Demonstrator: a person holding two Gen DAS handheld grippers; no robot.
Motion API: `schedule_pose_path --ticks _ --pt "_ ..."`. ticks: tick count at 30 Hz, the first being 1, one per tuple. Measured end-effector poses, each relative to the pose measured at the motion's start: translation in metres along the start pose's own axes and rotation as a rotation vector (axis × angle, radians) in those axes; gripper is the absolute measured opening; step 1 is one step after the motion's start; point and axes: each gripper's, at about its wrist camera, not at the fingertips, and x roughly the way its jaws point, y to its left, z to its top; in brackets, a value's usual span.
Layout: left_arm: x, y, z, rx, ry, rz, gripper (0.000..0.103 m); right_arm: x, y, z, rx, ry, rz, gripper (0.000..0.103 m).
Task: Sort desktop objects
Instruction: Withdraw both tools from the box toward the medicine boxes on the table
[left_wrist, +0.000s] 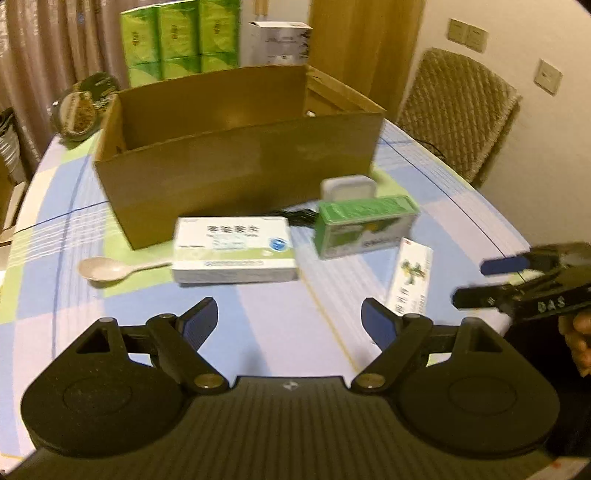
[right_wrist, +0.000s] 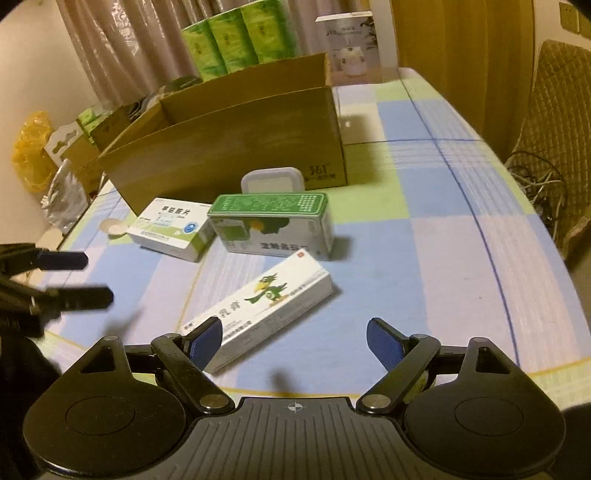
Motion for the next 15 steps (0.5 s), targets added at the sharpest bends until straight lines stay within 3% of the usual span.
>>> schedule_pose_path --ticks 7,15 --pt "0.026 -0.038 -0.008 0.101 0.046 -0.078 0.082 0.003 -0.01 -0.003 -0.012 0.006 -0.034 0.083" --pt "0.057 -0.065 -0.005 0.148 0.073 -0.128 0.079 0.005 -0.025 -0.005 -0.008 0.005 -0.076 0.083"
